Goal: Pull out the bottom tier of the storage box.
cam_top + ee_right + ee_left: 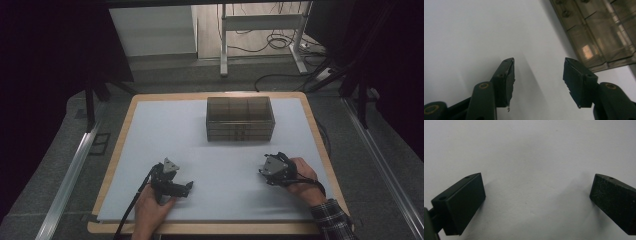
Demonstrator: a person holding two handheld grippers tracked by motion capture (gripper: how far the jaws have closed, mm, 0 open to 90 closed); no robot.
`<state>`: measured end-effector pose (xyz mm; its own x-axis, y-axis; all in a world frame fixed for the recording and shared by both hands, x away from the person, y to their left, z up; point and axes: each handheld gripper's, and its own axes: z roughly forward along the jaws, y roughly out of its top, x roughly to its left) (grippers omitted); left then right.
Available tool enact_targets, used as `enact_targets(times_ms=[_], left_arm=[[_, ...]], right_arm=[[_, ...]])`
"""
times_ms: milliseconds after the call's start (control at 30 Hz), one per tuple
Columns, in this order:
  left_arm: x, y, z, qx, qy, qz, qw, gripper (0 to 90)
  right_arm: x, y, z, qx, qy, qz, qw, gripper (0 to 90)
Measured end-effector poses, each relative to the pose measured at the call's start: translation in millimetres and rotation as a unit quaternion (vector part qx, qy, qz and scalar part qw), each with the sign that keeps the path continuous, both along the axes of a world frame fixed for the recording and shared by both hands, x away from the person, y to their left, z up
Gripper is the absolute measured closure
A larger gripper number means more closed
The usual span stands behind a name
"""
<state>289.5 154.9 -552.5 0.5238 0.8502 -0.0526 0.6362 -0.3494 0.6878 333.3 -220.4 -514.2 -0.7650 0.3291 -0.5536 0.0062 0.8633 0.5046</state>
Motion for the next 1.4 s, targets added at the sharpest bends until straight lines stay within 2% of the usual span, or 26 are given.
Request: enact_targets(times_ms=[133, 500, 867, 1033, 1367, 1400], left_arm=[[0.0, 0.0, 0.0, 0.000, 0.000, 0.000, 1.0000, 0.0], [0.0, 0.0, 0.0, 0.000, 0.000, 0.000, 1.0000, 0.0], [-0.1, 0.0, 0.0, 0.000, 0.000, 0.000, 1.0000, 0.0], [-0.1, 0.0, 0.0, 0.000, 0.000, 0.000, 1.0000, 0.0], [-0.1, 0.0, 0.0, 0.000, 0.000, 0.000, 1.0000, 0.0], [-0.1, 0.0, 0.0, 0.000, 0.000, 0.000, 1.0000, 0.0]], right_arm=[[2.1, 5.4, -1.5, -0.010, -0.021, 0.006, 0.9997, 45.4], [13.1, 19.9, -8.4, -0.029, -0.053, 0.010, 0.9981, 49.7], [21.7, 33.3, -17.1, -0.065, -0.104, 0.004, 0.9924, 48.8], [22.9, 40.8, -20.1, -0.085, -0.128, 0.001, 0.9881, 48.8], [28.8, 55.5, -28.0, -0.138, -0.181, 0.009, 0.9737, 48.8], [28.6, 56.5, -28.8, -0.138, -0.184, 0.006, 0.9732, 49.0]])
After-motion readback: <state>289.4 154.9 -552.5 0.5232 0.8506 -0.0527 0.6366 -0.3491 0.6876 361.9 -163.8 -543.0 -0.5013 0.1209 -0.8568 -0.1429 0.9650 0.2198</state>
